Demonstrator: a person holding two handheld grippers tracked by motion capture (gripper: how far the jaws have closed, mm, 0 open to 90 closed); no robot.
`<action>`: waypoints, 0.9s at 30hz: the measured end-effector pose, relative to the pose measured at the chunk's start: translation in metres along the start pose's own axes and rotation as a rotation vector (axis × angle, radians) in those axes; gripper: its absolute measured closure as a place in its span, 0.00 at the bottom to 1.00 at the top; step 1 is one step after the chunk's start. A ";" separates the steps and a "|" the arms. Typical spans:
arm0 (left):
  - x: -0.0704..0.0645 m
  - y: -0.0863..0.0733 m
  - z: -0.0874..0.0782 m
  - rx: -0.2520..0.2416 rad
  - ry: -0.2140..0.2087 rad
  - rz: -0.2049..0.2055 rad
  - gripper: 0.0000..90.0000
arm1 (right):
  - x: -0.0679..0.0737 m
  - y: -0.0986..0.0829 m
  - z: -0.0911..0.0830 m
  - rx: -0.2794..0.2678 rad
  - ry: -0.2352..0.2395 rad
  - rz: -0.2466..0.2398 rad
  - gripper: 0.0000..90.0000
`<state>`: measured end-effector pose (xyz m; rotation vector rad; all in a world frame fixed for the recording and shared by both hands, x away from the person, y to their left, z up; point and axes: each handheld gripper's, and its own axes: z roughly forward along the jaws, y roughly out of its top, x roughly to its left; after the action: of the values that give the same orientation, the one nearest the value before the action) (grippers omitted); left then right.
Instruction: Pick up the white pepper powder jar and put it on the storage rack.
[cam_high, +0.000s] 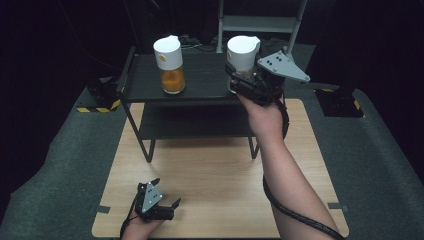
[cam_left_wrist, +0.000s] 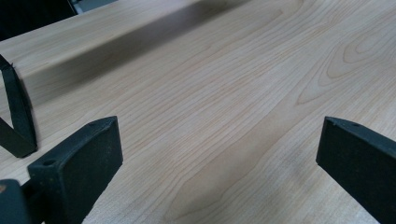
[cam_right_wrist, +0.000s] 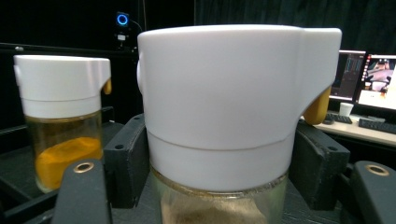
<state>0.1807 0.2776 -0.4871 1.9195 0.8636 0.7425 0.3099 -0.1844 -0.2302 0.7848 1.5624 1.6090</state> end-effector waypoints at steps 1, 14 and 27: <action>0.000 0.000 0.000 -0.001 -0.001 -0.002 0.01 | 0.000 0.000 0.002 0.005 -0.002 0.004 0.34; 0.003 -0.002 -0.001 -0.008 -0.010 -0.014 0.01 | -0.003 -0.006 0.026 0.020 -0.010 0.034 0.34; 0.004 -0.003 -0.001 -0.014 -0.012 -0.020 0.01 | -0.004 -0.006 0.033 0.038 -0.006 0.051 0.34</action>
<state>0.1815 0.2824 -0.4884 1.8986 0.8671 0.7221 0.3404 -0.1702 -0.2336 0.8558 1.5849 1.6161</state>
